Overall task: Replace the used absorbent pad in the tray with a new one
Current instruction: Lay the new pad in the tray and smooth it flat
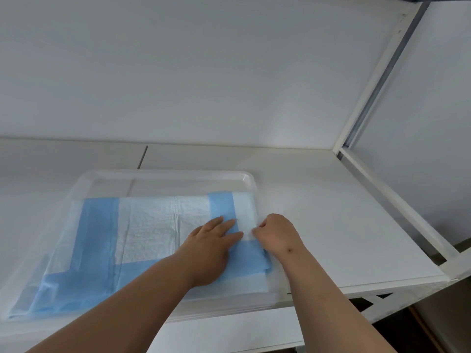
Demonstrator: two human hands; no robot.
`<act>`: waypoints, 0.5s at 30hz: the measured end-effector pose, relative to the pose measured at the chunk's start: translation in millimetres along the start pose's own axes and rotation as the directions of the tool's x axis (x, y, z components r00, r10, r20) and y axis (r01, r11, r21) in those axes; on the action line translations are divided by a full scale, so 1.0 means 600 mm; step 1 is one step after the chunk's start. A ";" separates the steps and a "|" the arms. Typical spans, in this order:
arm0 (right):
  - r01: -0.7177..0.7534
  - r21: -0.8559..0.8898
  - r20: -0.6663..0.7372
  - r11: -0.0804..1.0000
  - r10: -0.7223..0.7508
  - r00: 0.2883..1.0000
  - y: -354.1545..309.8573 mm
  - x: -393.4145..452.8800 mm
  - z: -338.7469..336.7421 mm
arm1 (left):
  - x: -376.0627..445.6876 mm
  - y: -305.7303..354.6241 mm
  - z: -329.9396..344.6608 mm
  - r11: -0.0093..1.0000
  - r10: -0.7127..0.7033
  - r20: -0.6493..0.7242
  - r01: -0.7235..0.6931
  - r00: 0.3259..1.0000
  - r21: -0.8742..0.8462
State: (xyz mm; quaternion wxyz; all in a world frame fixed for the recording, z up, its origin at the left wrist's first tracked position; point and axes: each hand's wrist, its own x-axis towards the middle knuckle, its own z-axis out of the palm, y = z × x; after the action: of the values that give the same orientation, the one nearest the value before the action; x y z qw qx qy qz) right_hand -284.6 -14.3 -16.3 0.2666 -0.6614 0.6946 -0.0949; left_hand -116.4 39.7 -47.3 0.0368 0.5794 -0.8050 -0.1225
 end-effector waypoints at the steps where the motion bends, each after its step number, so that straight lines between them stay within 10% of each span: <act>1: 0.001 0.007 0.012 1.000 -0.001 1.000 0.000 0.001 -0.003 | -0.001 -0.001 0.005 1.000 0.000 0.021 0.000 1.000 0.018; 11: -0.004 0.240 0.030 0.971 -0.003 1.000 -0.008 -0.010 -0.019 | 0.012 -0.009 0.000 0.999 -0.014 0.141 0.019 0.990 -0.033; 15: -0.014 -0.015 0.080 1.000 0.015 0.997 -0.023 0.008 -0.021 | 0.019 -0.014 -0.001 0.996 -0.019 0.182 0.034 0.983 -0.083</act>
State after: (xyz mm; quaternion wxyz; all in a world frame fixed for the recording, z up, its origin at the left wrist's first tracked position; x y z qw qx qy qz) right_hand -278.6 -23.2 -0.2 0.2900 -0.6614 0.6890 -0.0616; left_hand -112.4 26.3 -49.9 -0.0132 0.5744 -0.7913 -0.2093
